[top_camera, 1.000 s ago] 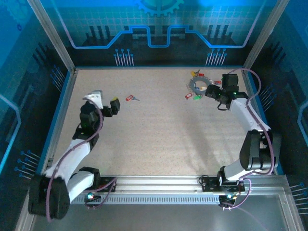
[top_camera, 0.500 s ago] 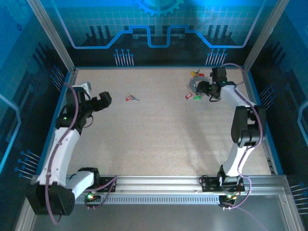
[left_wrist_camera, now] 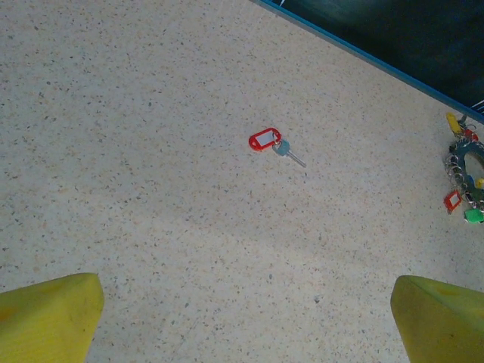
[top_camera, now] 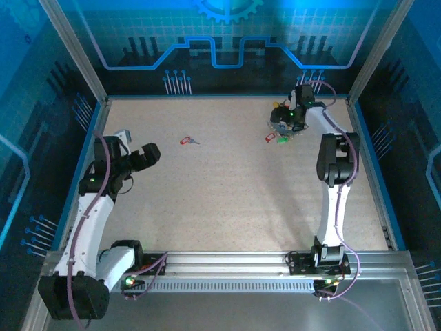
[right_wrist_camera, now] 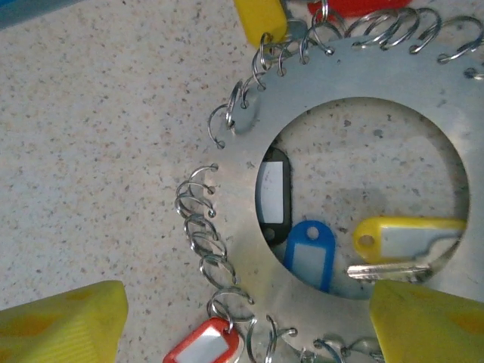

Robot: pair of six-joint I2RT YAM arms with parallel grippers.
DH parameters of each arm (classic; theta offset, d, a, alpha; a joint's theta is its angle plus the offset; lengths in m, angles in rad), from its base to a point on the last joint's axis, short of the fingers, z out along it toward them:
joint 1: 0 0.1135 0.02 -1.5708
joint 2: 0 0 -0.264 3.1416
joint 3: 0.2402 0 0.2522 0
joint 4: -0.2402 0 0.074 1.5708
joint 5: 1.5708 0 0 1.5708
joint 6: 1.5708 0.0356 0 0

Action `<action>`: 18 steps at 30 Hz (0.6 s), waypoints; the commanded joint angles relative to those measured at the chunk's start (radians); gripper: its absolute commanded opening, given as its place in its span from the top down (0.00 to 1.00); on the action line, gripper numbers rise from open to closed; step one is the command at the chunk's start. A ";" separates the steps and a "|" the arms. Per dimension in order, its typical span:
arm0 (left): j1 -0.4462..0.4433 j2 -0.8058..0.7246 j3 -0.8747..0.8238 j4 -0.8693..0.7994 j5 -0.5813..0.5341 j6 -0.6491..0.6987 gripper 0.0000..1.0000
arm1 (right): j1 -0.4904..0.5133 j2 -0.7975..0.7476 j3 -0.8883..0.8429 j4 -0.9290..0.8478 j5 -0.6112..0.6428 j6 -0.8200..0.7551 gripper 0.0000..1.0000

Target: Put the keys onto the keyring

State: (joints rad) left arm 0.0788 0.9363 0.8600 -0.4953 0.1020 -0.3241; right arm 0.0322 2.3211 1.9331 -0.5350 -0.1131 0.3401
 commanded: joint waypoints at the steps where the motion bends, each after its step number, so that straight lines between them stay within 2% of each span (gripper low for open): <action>1: 0.010 -0.013 -0.017 -0.002 -0.013 -0.012 0.01 | 0.018 0.051 0.052 -0.104 -0.025 0.022 0.14; 5: 0.010 -0.014 -0.022 0.000 -0.017 -0.015 0.01 | 0.031 0.069 0.035 -0.122 -0.020 0.034 0.14; 8: 0.010 -0.014 -0.028 0.002 -0.022 -0.021 0.01 | 0.040 0.041 -0.049 -0.090 -0.025 0.051 0.14; 13: 0.010 -0.013 -0.033 0.006 -0.021 -0.026 0.01 | 0.082 -0.089 -0.246 -0.013 -0.046 0.072 0.15; 18: 0.010 -0.008 -0.039 0.014 -0.008 -0.038 0.01 | 0.173 -0.231 -0.444 0.055 -0.031 0.127 0.14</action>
State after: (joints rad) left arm 0.0788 0.9356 0.8379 -0.4892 0.0914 -0.3424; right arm 0.1352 2.1475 1.5852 -0.4683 -0.1135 0.4049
